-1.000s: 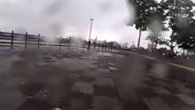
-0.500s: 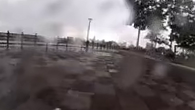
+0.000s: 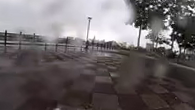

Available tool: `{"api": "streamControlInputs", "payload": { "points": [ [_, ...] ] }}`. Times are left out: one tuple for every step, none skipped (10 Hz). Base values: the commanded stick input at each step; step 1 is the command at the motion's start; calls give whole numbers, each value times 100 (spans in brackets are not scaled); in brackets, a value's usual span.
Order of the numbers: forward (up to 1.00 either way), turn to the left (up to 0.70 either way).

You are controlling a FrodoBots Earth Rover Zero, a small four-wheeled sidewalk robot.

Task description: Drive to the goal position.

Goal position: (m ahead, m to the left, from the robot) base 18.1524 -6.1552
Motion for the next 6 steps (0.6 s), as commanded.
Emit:
{"api": "streamControlInputs", "payload": {
  "points": [
    [70,0],
    [70,0],
    [70,0],
    [70,0],
    [70,0],
    [70,0]
  ]
}}
